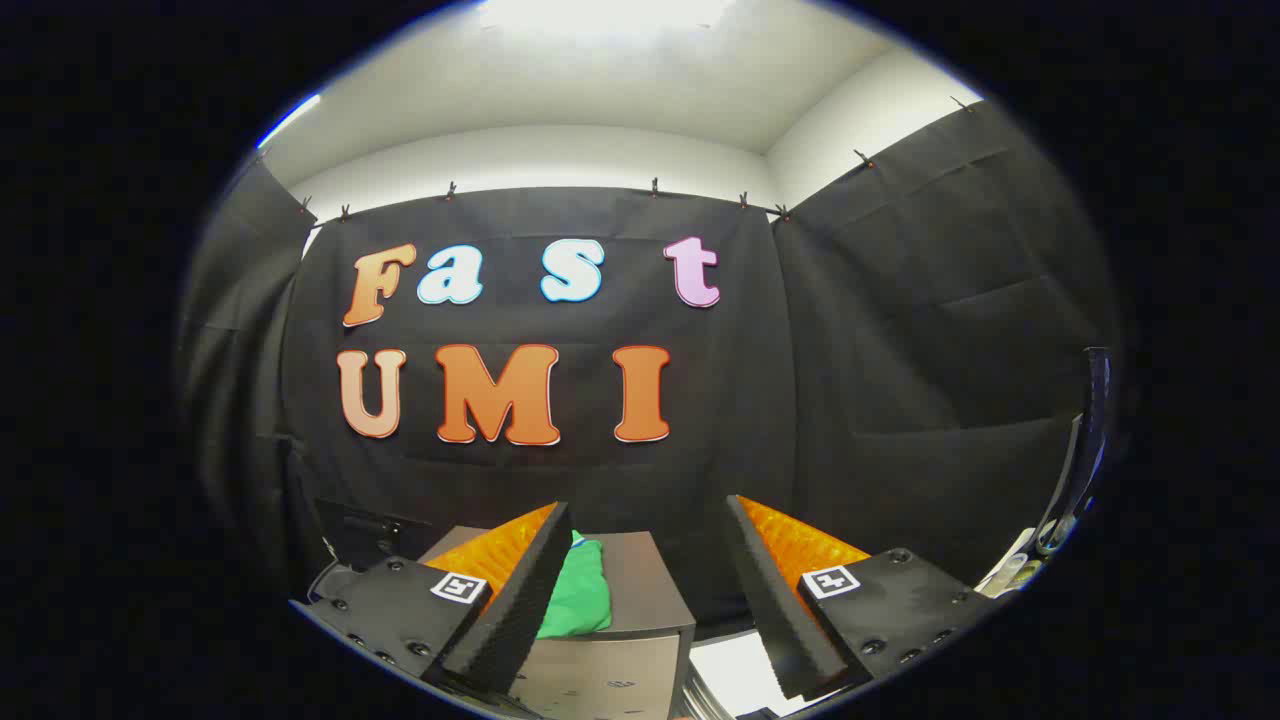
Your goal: Put the clothes into the washing machine and then close the washing machine lid.
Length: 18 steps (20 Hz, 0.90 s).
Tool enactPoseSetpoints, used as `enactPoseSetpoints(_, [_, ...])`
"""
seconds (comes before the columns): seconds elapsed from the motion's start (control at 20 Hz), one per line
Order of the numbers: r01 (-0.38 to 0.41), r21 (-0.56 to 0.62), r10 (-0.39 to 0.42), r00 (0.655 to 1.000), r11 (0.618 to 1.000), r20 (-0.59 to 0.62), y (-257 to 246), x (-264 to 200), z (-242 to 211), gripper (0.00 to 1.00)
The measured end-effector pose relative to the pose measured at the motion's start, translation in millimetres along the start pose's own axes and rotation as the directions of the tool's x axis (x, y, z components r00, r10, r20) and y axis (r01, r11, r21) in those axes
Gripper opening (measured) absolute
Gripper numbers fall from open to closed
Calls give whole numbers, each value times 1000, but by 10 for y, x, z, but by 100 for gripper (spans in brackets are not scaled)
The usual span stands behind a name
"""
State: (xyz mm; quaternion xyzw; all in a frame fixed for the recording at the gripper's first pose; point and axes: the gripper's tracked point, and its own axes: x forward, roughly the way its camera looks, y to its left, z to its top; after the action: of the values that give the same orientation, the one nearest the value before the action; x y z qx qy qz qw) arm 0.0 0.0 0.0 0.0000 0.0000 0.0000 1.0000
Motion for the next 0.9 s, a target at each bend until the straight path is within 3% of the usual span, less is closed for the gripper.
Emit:
enactPoseSetpoints(0.35, [-14, 25, 14, 1000, 1000, 20, 377, -48, 179, 99])
enactPoseSetpoints(0.9, [-16, 18, 15, 1000, 1000, 16, 518, 49, 137, 99])
